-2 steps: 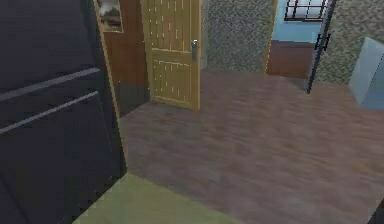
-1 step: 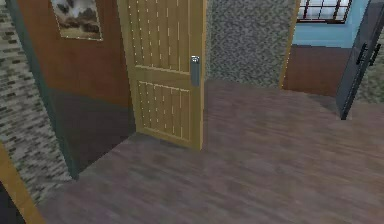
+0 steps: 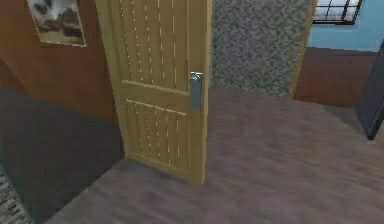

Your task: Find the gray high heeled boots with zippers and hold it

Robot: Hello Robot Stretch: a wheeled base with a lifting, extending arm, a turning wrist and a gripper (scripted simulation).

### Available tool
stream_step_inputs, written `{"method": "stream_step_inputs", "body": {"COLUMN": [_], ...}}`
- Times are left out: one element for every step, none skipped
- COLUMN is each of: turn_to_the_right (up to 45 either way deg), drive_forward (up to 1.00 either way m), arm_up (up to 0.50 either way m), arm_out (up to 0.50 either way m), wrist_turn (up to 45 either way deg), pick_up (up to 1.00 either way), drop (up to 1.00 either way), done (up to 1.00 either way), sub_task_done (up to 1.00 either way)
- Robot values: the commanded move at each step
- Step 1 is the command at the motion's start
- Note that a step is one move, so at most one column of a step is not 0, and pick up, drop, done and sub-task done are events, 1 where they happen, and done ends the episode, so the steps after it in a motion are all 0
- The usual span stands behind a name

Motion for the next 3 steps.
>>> {"method": "stream_step_inputs", "body": {"turn_to_the_right": [-30.0, 0.0, 0.0], "drive_forward": [0.0, 0.85, 0.55], "arm_up": [0.0, 0.0, 0.0], "arm_out": [0.0, 0.0, 0.0], "wrist_turn": [0.0, 0.0, 0.0], "pick_up": [0.0, 0.0, 0.0], "drop": [0.0, 0.0, 0.0], "done": [0.0, 0.0, 0.0], "sub_task_done": [0.0, 0.0, 0.0]}}
